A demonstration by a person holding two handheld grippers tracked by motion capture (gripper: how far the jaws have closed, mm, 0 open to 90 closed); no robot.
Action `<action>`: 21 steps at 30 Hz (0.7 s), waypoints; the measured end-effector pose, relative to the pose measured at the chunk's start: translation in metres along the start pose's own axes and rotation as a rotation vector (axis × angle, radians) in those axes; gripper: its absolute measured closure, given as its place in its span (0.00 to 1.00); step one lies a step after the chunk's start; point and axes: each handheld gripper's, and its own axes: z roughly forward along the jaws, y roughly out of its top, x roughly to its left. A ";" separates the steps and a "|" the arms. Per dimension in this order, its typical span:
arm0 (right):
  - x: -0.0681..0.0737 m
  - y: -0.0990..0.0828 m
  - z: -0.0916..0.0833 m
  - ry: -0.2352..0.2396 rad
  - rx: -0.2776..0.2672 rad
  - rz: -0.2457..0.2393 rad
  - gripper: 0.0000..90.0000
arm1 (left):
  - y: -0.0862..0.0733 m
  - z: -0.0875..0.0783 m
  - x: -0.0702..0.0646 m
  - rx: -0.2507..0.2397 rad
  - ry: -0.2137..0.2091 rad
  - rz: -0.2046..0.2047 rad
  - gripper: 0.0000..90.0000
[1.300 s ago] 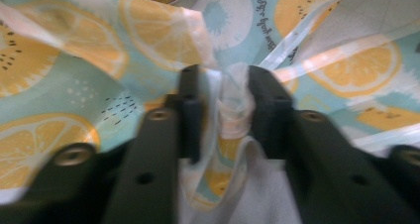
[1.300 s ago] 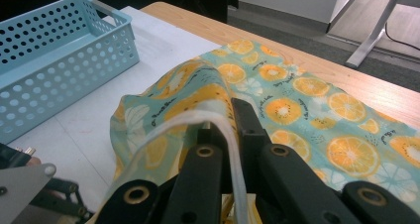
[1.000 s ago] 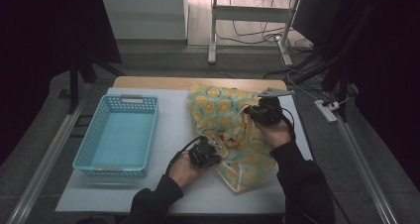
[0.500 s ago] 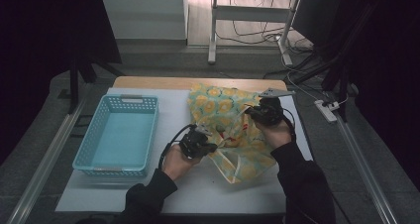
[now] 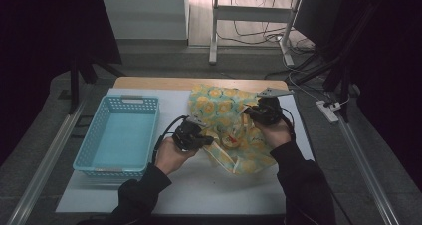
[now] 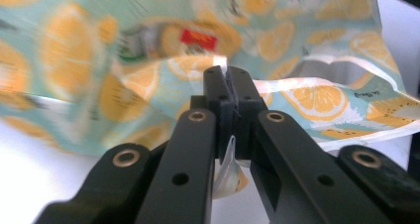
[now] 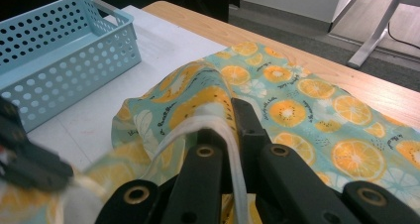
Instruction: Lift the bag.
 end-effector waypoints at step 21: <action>-0.003 -0.002 -0.002 -0.004 -0.002 0.004 0.99 | -0.008 0.084 -0.036 0.111 -0.044 0.165 0.48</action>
